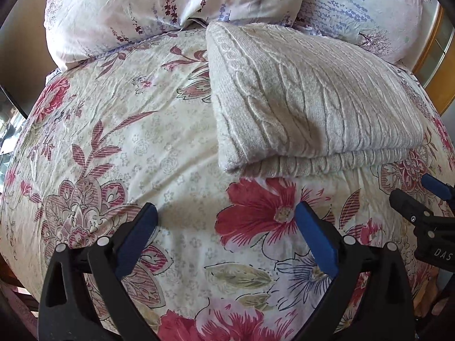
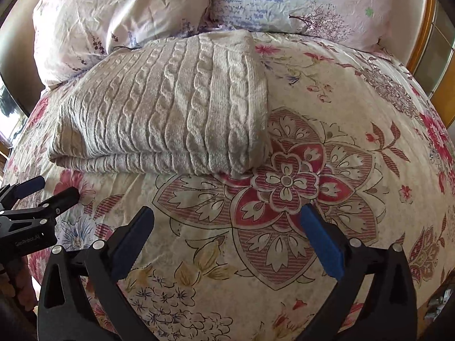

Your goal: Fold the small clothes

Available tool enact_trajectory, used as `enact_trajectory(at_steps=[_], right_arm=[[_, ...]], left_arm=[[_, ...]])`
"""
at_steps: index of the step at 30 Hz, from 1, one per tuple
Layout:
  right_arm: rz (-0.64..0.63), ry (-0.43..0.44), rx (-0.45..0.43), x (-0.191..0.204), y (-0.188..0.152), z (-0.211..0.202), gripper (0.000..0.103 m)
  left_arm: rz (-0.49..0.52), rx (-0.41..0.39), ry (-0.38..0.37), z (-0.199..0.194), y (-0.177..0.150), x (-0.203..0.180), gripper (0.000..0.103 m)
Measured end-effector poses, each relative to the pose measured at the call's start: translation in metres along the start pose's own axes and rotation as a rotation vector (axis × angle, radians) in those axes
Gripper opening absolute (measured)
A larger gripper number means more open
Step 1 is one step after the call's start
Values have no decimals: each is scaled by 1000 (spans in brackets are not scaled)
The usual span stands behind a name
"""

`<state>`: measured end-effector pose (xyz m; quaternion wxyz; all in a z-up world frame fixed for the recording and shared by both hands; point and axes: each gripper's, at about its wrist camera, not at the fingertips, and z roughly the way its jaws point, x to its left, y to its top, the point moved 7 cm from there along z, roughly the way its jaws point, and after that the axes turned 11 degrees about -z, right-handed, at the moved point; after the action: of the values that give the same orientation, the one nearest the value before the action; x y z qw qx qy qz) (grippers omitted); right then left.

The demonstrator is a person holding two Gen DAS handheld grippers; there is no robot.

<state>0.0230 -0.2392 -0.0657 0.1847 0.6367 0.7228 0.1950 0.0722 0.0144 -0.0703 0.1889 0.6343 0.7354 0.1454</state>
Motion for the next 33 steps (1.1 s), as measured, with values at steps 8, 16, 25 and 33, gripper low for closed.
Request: enact_trajectory(at_steps=[8,16,25,33], right_arm=[[-30,-37,1,4,-4,4,102],[-27,-46,-12,3,-4,4,102],[-24,-48,-11,2,-4,5,102],[-24,-48,-10,2,-4,5,102]], left_arm=[[3,-12,13,1,-2,0,101],[-10,-28,15,0,-3,0,101],[-16,-24,19,0,-3,0,101],[-16,-17,19,1,-3,0,101]])
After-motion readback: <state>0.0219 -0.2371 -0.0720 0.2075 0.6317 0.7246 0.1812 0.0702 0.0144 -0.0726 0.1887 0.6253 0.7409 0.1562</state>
